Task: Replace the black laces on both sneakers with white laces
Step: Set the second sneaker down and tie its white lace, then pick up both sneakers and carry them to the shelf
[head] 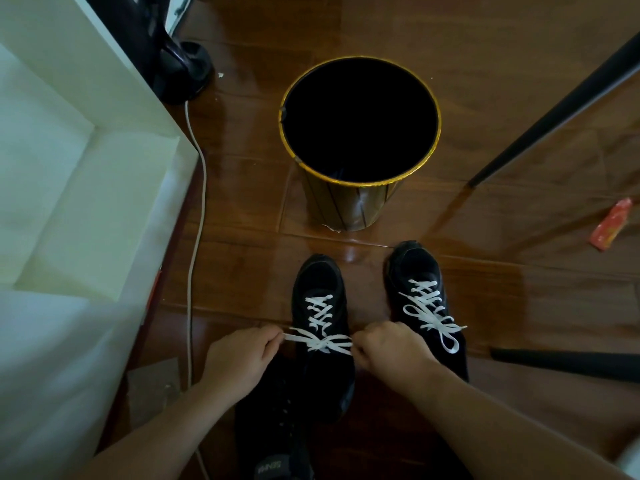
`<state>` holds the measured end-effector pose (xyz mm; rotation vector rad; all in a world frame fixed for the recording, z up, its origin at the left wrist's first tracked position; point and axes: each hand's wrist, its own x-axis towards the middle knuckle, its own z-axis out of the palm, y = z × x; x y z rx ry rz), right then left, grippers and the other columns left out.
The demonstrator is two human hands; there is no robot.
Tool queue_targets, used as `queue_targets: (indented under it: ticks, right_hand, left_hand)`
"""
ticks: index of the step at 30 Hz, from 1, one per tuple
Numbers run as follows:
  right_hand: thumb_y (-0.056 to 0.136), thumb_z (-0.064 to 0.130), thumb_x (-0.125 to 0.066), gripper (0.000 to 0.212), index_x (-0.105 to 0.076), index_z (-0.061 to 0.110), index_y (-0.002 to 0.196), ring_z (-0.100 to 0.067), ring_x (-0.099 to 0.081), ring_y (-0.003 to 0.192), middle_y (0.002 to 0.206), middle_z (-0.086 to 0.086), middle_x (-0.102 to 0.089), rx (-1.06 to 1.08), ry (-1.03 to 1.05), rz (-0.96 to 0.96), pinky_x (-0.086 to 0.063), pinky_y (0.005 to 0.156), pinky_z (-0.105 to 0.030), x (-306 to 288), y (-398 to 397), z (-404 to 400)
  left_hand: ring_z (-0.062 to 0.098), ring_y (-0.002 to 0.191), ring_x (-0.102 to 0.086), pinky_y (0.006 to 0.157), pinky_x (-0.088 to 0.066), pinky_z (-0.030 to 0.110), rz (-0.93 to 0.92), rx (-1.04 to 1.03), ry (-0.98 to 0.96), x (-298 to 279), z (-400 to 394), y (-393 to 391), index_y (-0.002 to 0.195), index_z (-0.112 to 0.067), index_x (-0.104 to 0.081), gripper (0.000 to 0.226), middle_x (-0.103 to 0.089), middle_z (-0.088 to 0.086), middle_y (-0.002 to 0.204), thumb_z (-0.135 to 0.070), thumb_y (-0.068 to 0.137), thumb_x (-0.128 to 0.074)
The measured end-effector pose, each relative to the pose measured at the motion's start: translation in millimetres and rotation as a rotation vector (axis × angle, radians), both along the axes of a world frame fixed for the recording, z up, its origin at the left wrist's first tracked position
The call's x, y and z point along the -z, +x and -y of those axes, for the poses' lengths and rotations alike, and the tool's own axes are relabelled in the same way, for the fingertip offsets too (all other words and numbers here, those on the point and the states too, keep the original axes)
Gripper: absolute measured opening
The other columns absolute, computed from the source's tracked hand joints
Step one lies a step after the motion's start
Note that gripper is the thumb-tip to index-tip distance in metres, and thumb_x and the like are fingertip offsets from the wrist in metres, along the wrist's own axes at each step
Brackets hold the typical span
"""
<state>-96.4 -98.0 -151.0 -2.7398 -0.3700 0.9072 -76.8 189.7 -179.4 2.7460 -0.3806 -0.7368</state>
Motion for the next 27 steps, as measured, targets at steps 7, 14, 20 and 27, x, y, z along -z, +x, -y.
queue_targets:
  ticks: [7, 14, 20, 27]
  right_hand:
    - [0.103, 0.046, -0.049, 0.036, -0.05, 0.04, 0.138, -0.017, -0.064, 0.105, 0.121, 0.009, -0.062, 0.258, 0.193, 0.088, -0.054, 0.088, -0.035, -2, -20, 9]
    - [0.096, 0.022, -0.062, 0.053, -0.048, 0.035, 0.145, -0.002, -0.057, 0.091, 0.107, 0.02, -0.054, 0.718, 0.298, 0.111, -0.055, 0.079, -0.028, -11, -45, 13]
    - [0.083, 0.013, -0.072, 0.05, -0.056, 0.024, 0.13, -0.019, -0.052, 0.103, 0.111, 0.007, -0.045, 0.825, 0.154, 0.347, -0.045, 0.08, -0.034, -18, -52, 63]
    - [0.084, 0.03, -0.072, 0.069, -0.043, 0.046, 0.144, -0.023, -0.07, 0.106, 0.128, 0.003, -0.067, 1.304, 0.382, -0.298, -0.062, 0.085, -0.049, 9, -66, 107]
  left_hand:
    - [0.005, 0.06, -0.062, 0.055, -0.045, 0.028, -0.325, -0.313, -0.216, -11, 17, -15, 0.102, -0.035, -0.058, 0.022, -0.069, -0.004, 0.076, -0.052, 0.108, -0.045]
    - [0.02, 0.078, -0.078, 0.068, -0.064, 0.034, -0.743, -0.349, -0.153, -30, 33, -18, 0.129, -0.025, -0.046, 0.063, -0.076, 0.002, 0.101, -0.059, 0.086, -0.075]
    - [0.023, 0.072, -0.08, 0.071, -0.067, 0.041, -0.847, -0.426, -0.097, -25, 64, -30, 0.161, -0.02, -0.013, 0.072, -0.069, 0.012, 0.108, -0.035, 0.105, -0.057]
    - [0.017, 0.079, -0.077, 0.067, -0.064, 0.034, -0.466, -0.347, -0.161, -21, 83, 3, 0.149, -0.026, -0.043, 0.042, -0.071, 0.002, 0.111, -0.035, 0.109, -0.048]
